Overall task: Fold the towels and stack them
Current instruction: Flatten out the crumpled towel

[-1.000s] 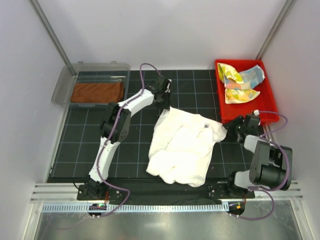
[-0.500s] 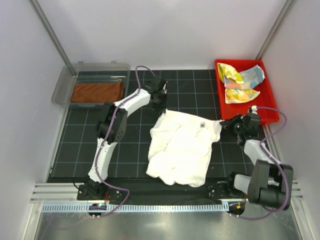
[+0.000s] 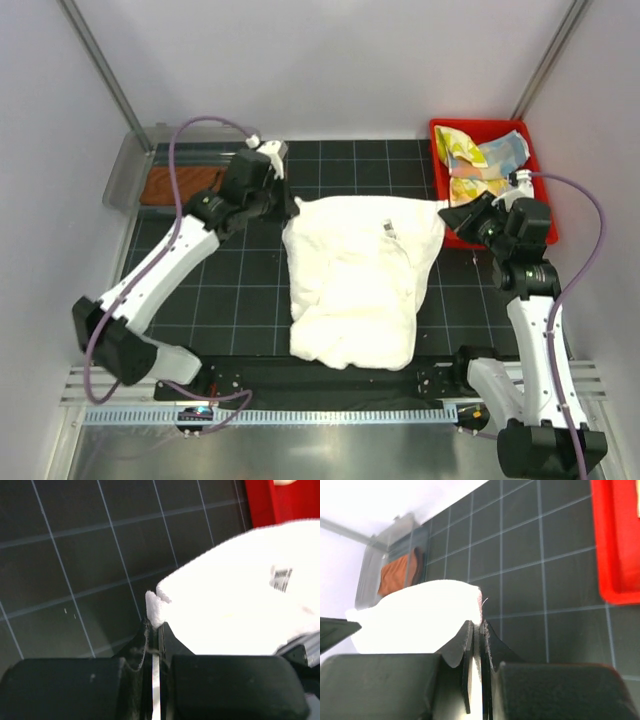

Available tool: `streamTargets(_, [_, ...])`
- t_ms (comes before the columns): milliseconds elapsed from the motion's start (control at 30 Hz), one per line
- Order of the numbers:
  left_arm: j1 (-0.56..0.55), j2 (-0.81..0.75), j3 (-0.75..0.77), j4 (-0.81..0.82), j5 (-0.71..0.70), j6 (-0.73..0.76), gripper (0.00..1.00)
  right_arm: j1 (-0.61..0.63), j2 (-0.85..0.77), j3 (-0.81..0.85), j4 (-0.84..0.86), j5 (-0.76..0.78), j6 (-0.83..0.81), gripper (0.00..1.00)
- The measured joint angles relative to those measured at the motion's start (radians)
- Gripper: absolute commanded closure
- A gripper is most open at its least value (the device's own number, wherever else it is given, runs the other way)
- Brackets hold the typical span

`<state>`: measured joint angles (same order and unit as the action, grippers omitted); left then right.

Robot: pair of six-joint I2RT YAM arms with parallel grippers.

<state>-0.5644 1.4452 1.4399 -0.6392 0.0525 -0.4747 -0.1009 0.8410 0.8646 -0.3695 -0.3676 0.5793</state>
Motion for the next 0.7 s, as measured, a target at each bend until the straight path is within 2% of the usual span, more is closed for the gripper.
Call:
streamTargets(167, [-0.072,-0.154,-0.217,0.005,0.0,-0.064,1.0,0.065,-0.085,-0.032,-0.147,-0.017,-0.006,0.99])
streamTargets(300, [-0.124,-0.158,-0.356,0.006,-0.011,-0.1,1.0,0.095,-0.124,-0.138,-0.203,-0.021,-0.002,0.99])
streamTargets(400, [-0.129,-0.154,-0.374,0.002,-0.063,-0.101,1.0,0.095,-0.113,-0.167,-0.183,-0.021,0.011,0.99])
streamTargets(467, [-0.127,-0.141,-0.316,-0.014,-0.116,-0.085,1.0,0.095,-0.085,-0.151,-0.135,-0.021,0.018,0.99])
streamTargets(533, [-0.127,-0.112,-0.188,-0.025,-0.174,-0.058,1.0,0.095,-0.011,-0.06,-0.117,-0.023,0.018,0.99])
streamTargets(700, [-0.127,-0.044,0.265,-0.051,-0.31,0.041,1.0,0.099,0.22,0.417,-0.096,-0.011,-0.039,0.99])
